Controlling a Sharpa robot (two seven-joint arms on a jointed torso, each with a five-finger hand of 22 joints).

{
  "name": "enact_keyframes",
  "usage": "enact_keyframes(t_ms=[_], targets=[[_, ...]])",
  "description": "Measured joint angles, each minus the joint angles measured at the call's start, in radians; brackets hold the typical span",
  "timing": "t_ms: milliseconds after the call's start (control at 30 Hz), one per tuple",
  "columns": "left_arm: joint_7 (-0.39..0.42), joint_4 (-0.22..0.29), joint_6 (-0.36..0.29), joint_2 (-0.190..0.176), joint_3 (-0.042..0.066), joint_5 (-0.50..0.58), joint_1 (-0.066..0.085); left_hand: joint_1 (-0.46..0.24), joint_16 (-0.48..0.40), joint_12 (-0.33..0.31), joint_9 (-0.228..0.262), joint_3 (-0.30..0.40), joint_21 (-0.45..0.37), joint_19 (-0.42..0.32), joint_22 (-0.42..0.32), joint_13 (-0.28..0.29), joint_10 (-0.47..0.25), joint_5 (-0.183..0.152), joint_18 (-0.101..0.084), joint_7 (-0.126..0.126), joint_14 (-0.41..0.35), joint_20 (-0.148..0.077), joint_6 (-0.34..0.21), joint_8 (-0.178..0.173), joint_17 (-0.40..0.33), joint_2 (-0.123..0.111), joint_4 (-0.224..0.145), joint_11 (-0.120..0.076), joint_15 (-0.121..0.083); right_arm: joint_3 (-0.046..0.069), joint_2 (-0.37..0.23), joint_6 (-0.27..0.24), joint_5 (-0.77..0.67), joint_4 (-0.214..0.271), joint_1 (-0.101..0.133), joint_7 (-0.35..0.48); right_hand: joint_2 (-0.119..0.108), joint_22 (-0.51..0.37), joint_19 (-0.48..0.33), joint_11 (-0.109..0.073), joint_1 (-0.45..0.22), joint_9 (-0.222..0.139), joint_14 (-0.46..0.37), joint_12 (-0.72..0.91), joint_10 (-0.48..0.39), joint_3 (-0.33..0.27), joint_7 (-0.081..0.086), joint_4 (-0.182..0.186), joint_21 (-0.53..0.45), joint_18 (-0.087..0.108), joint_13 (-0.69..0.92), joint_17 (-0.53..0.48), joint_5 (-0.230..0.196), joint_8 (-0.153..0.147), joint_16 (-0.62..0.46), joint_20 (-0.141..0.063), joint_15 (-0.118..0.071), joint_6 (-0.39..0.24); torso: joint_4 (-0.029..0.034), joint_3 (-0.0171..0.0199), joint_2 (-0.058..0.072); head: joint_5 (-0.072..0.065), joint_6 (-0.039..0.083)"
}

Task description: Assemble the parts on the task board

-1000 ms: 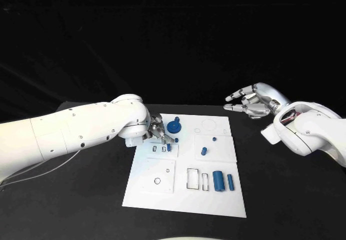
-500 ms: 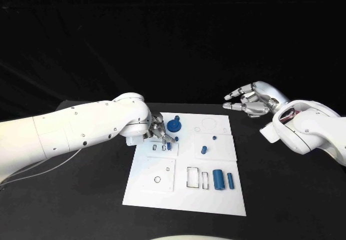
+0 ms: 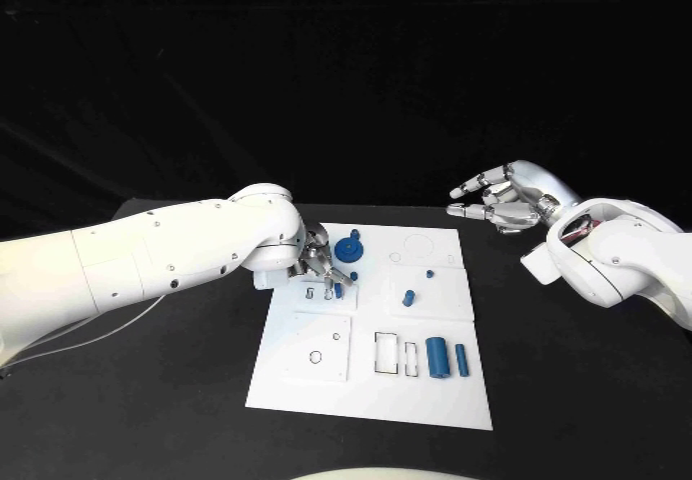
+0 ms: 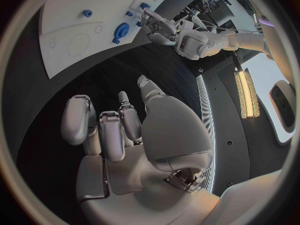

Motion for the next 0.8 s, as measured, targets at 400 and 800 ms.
enact_keyframes(t_ms=[400, 800], targets=[[0.000, -0.007, 0.009, 0.010, -0.002, 0.000, -0.002, -0.004, 0.000, 0.000, 0.003, 0.000, 0.000, 0.000, 0.000, 0.003, 0.004, 0.000, 0.000, 0.000, 0.000, 0.000, 0.000, 0.004, 0.000, 0.004, 0.000, -0.004, 0.000, 0.000, 0.001, 0.001, 0.000, 0.000, 0.000, 0.000, 0.000, 0.000, 0.000, 0.000, 0.000, 0.000, 0.000, 0.000, 0.000, -0.002, 0.000, -0.002, 0.000, 0.000, 0.000, 0.000, 0.000, 0.000, 0.000, 0.000, 0.000, 0.000, 0.0001, -0.0003, 0.000, 0.001, -0.002], [-0.001, -0.008, 0.011, 0.011, -0.003, 0.002, -0.003, 0.047, 0.000, 0.005, 0.012, 0.018, 0.000, 0.000, 0.000, 0.004, 0.004, 0.000, 0.000, -0.006, 0.000, 0.000, -0.006, 0.014, 0.002, 0.034, -0.008, -0.004, 0.000, 0.000, 0.000, 0.002, -0.001, 0.003, 0.000, -0.001, 0.000, 0.000, 0.000, 0.000, 0.000, 0.000, 0.000, 0.000, 0.000, -0.003, 0.000, -0.003, 0.000, 0.000, 0.001, 0.000, 0.000, 0.000, 0.000, 0.000, 0.000, 0.000, 0.0001, -0.0004, 0.000, -0.003, -0.005]])
